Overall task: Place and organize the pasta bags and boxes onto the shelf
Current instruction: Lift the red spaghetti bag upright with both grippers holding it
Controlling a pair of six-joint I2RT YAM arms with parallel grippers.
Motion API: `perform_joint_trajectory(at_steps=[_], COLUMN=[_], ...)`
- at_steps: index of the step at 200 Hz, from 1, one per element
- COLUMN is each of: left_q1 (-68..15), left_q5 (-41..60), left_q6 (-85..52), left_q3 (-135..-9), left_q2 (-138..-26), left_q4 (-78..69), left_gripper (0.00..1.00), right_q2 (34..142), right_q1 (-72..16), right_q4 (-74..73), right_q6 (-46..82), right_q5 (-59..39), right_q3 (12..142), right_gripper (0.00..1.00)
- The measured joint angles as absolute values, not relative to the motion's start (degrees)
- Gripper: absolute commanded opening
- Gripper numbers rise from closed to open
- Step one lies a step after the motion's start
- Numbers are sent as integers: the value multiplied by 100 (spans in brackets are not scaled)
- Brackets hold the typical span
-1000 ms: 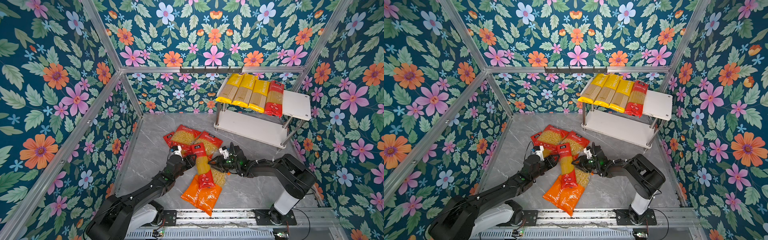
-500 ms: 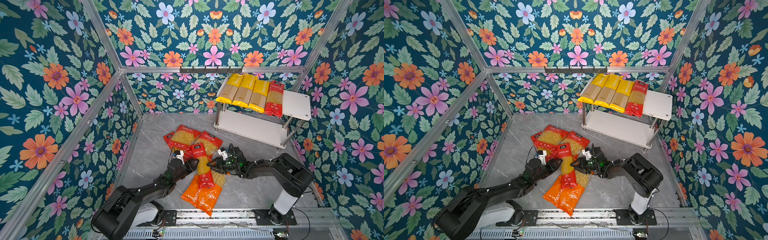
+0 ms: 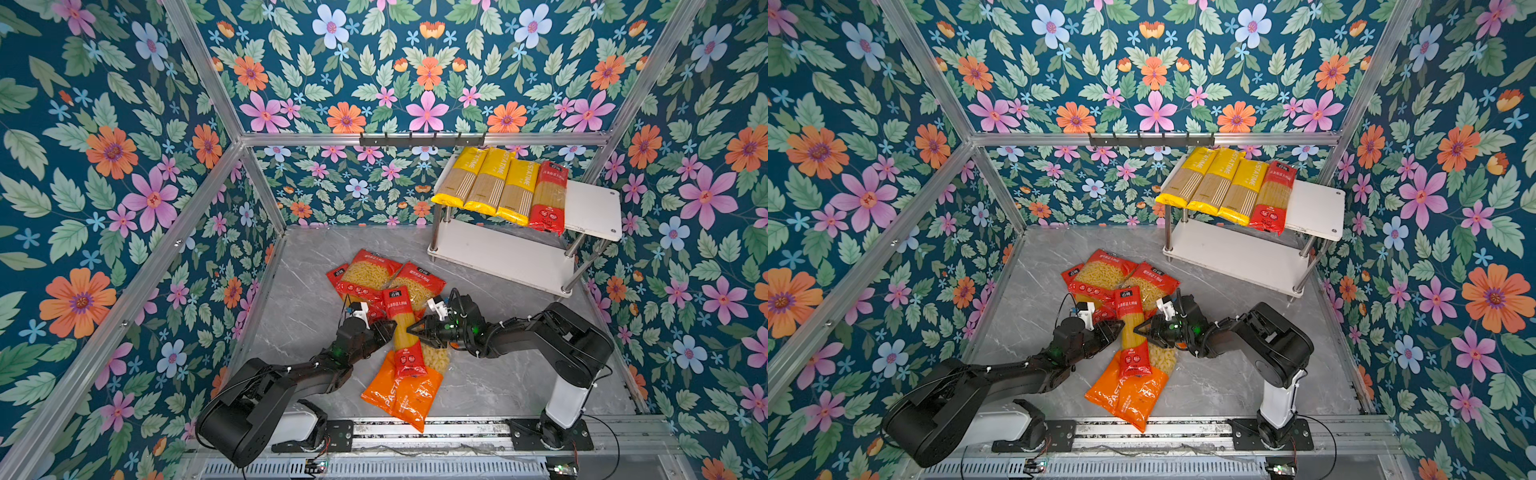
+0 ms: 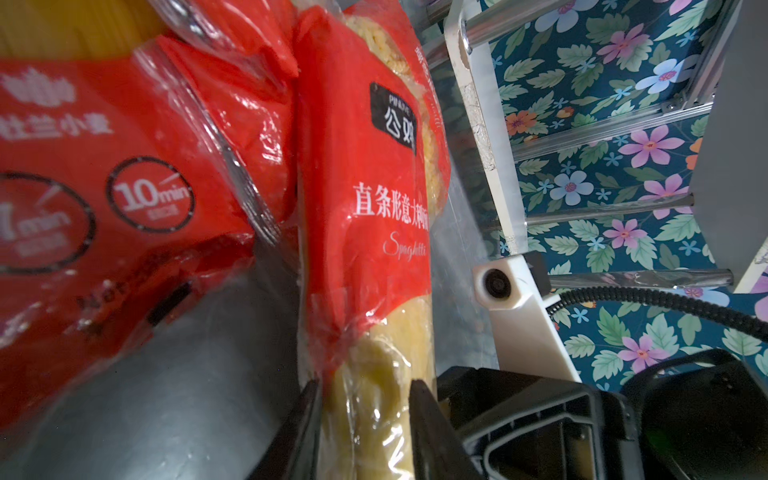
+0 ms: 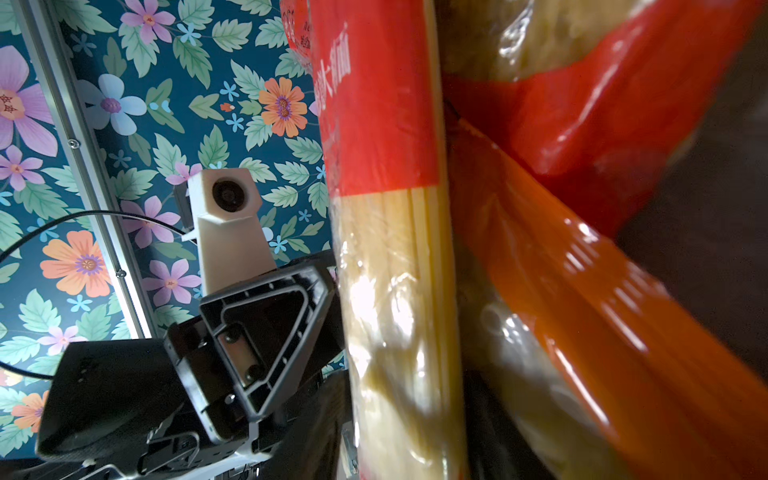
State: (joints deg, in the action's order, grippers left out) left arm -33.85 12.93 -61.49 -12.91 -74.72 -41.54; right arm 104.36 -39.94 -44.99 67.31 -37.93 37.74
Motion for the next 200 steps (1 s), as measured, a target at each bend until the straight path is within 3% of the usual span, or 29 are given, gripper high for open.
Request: perform_joint_trajectory(at_steps=[57,112,167,200], left_q1=[-3385,-3118,-2604,-2443], left_q5=[1297,1424,1942,2408], left_q6=[-6149,-5937,-5680,-5817], left_q3=[-1313,-1625,-1966,-2008], left_q2=[-7382,-6591,-5992,-6195], left_q4=[-4097,-3489,-3140,-3566], left_gripper=[33,38,66,77], right_q2=[10534,10239,9299,8460], right_q1=[-4018,-4029,-4016,-4007], right_q4=[-4556,-4399,-3610,-3048], right_q6=[6740,6694,6311,5695], right_q5=[-3824,-3754,-3688,-3634], right_q3=[3828,3767,3833,4132], right_gripper=[21,8,2,2])
